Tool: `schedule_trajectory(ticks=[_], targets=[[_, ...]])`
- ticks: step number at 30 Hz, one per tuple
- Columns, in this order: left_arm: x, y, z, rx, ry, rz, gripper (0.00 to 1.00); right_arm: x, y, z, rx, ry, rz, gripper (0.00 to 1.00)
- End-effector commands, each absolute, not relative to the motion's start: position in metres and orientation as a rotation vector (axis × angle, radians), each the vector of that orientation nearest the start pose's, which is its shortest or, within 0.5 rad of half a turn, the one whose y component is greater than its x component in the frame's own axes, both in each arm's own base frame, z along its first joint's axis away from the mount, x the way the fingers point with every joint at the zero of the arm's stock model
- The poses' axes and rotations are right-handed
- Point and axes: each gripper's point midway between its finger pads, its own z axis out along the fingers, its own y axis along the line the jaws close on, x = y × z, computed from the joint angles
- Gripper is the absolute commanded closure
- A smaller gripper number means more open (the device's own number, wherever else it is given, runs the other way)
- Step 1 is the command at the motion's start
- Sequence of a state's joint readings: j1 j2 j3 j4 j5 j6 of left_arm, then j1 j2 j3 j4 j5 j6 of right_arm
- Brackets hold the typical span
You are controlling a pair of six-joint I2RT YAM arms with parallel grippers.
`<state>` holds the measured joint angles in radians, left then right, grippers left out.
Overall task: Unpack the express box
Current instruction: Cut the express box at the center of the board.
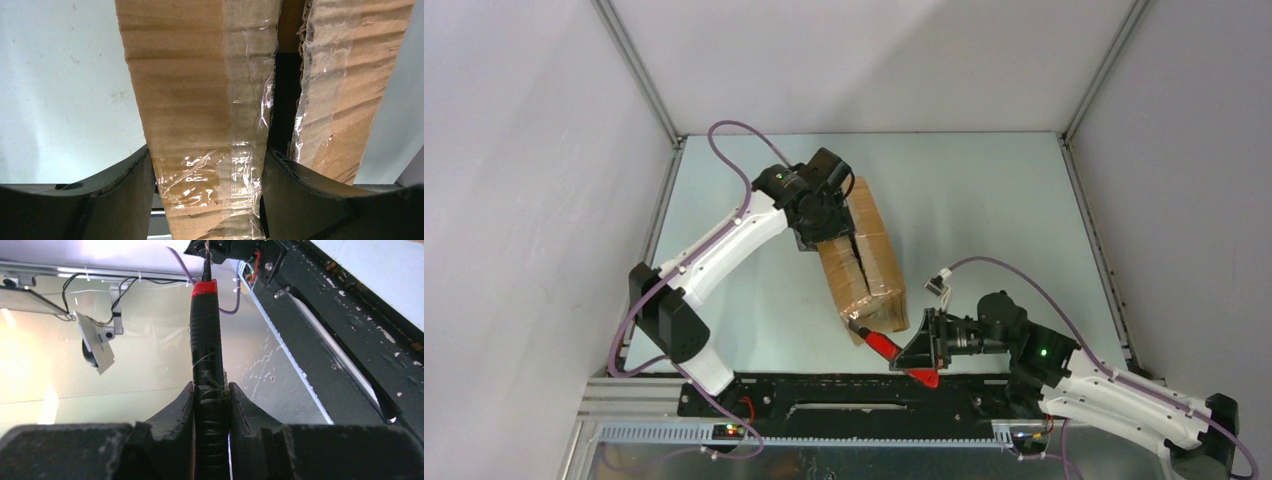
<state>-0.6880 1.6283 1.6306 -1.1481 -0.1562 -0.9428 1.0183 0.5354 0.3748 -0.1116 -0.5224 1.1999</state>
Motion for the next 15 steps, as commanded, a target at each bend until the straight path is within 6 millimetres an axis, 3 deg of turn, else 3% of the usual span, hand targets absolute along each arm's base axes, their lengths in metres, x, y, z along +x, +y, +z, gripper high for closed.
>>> schedule_trajectory(ticks=[1,7,15], targets=[[0.275,-0.237,0.215,-0.41,2.647,-0.382,1.0,0.037,0.277,0.229,-0.258,2.207,1.89,1.0],[0.274,-0.238,0.212,-0.407,2.654,-0.387,1.0,0.044,0.28,0.24,-0.26,2.141,1.925,1.0],[0.274,-0.24,0.21,-0.399,2.66,-0.395,1.0,0.045,0.278,0.241,-0.25,2.133,1.916,1.0]])
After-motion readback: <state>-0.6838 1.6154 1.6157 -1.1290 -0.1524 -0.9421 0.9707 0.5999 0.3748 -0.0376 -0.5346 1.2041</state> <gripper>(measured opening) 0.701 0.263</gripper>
